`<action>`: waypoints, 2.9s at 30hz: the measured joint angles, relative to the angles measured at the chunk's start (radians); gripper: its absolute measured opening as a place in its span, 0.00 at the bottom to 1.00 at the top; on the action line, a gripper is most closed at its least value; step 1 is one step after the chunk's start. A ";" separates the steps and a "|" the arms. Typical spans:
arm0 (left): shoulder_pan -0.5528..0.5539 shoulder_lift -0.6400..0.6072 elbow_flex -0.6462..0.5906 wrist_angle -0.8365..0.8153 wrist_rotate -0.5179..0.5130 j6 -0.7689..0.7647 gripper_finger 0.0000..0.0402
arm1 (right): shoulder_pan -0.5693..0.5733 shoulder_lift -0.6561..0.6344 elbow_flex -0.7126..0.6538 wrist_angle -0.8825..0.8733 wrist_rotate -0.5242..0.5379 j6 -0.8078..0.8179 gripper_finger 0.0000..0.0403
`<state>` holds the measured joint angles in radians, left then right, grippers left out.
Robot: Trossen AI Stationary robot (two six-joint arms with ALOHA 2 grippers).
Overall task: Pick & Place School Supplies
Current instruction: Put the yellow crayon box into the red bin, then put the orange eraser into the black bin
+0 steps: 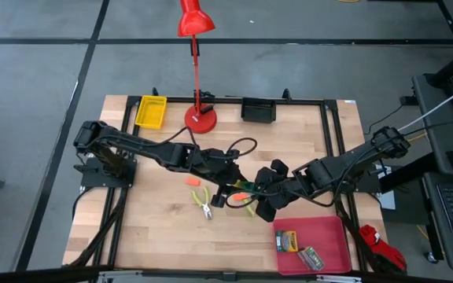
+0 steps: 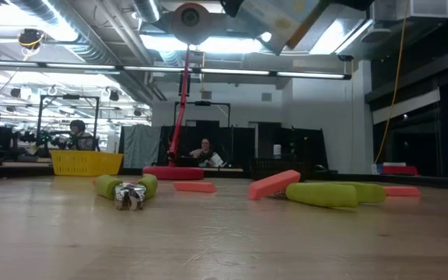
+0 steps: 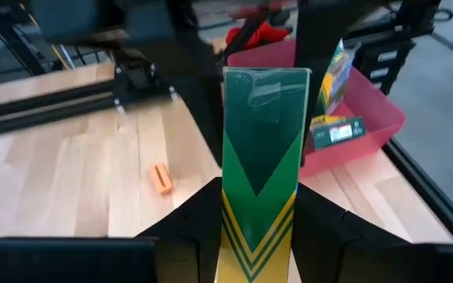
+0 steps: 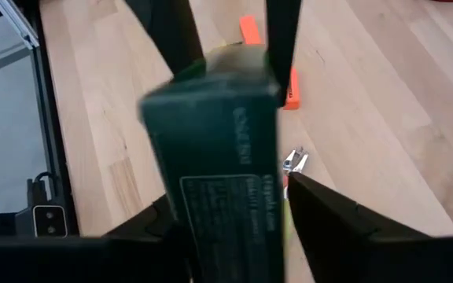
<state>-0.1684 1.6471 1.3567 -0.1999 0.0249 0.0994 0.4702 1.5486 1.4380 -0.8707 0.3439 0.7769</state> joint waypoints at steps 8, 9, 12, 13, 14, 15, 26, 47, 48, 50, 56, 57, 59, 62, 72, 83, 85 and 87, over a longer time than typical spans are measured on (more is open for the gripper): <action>0.012 -0.009 0.004 -0.045 -0.026 0.027 0.32 | 0.003 0.002 -0.001 0.011 0.000 -0.009 0.30; 0.017 -0.015 0.004 -0.060 -0.028 0.037 0.32 | 0.003 0.002 -0.002 0.014 0.000 -0.008 0.31; 0.030 -0.037 0.004 -0.098 -0.065 0.096 0.33 | 0.002 0.002 -0.001 0.022 0.005 0.004 0.33; 0.034 -0.047 0.003 -0.122 -0.089 0.124 0.33 | 0.001 0.003 -0.001 0.026 0.010 0.009 0.34; 0.040 -0.054 0.003 -0.132 -0.108 0.151 0.33 | 0.001 0.003 0.000 0.026 0.012 0.015 0.34; 0.047 -0.062 0.003 -0.139 -0.124 0.175 0.33 | 0.003 0.003 0.001 0.022 0.017 0.018 0.34; 0.184 -0.196 0.000 -0.304 -0.459 0.397 0.32 | 0.079 0.004 0.000 -0.082 -0.127 0.106 0.32; 0.288 -0.295 0.000 -0.448 -0.131 0.214 0.27 | 0.567 0.006 0.000 -0.413 -0.288 0.844 0.33; 0.283 -0.295 0.000 -0.449 -0.125 0.206 0.27 | 0.576 0.006 0.000 -0.414 -0.289 0.852 0.33; 0.268 -0.295 0.000 -0.456 -0.110 0.191 0.26 | 0.589 0.007 0.000 -0.427 -0.293 0.869 0.35; 0.217 -0.294 0.000 -0.507 -0.107 0.175 0.27 | 0.638 0.009 0.000 -0.458 -0.311 0.942 0.40; 0.211 -0.294 0.000 -0.517 -0.106 0.173 0.27 | 0.645 0.009 0.000 -0.465 -0.314 0.948 0.40; 0.201 -0.294 0.000 -0.537 -0.108 0.171 0.27 | 0.657 0.009 0.000 -0.477 -0.311 0.977 0.41; 0.189 -0.294 0.000 -0.571 -0.109 0.153 0.27 | 0.671 0.009 0.000 -0.479 -0.273 1.030 0.42; 0.186 -0.352 -0.158 -0.723 0.025 -0.039 0.27 | 0.587 0.011 0.000 -0.366 0.305 1.038 0.41; 0.036 -0.367 -0.508 -0.382 0.121 -0.515 0.24 | 0.439 0.011 0.000 -0.364 0.446 0.956 0.37; -0.011 -0.353 -0.517 -0.345 0.076 -0.339 0.23 | 0.428 0.011 0.000 -0.360 0.438 0.950 0.36; -0.058 -0.344 -0.521 -0.339 0.007 -0.167 0.23 | 0.421 0.011 0.000 -0.355 0.438 0.950 0.36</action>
<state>-0.2260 1.3034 0.8353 -0.5390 0.0321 -0.0679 0.8914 1.5593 1.4376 -1.2261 0.7815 1.7268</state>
